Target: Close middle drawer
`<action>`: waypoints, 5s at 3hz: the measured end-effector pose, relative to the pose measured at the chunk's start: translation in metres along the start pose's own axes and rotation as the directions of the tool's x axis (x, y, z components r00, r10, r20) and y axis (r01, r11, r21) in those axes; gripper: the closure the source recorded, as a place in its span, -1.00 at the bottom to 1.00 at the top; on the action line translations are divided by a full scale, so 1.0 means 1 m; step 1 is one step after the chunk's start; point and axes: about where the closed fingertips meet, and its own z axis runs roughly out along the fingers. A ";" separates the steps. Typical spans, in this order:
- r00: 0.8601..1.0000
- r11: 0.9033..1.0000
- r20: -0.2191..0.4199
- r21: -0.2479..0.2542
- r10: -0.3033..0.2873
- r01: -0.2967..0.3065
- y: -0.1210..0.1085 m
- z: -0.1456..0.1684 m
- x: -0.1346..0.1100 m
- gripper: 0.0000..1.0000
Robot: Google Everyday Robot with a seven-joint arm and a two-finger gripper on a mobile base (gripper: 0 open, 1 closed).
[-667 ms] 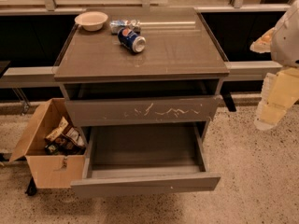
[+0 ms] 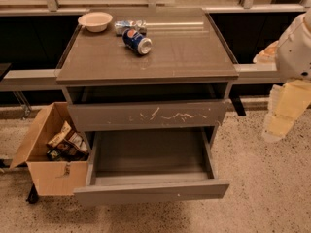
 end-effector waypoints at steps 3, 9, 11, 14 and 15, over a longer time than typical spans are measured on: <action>0.986 0.925 0.037 -0.342 -0.161 0.163 0.094 0.231 0.027 -1.00; 0.939 0.829 0.265 -0.455 -0.221 0.324 0.163 0.438 0.031 -0.17; 0.936 0.813 0.294 -0.486 -0.195 0.322 0.171 0.479 0.032 0.75; 0.927 0.833 0.302 -0.436 -0.220 0.340 0.161 0.487 0.033 1.00; 0.908 0.866 0.299 -0.320 -0.292 0.384 0.136 0.504 0.040 1.00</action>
Offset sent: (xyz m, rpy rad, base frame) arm -0.0397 0.0286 -0.2590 -0.0190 0.3016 0.3141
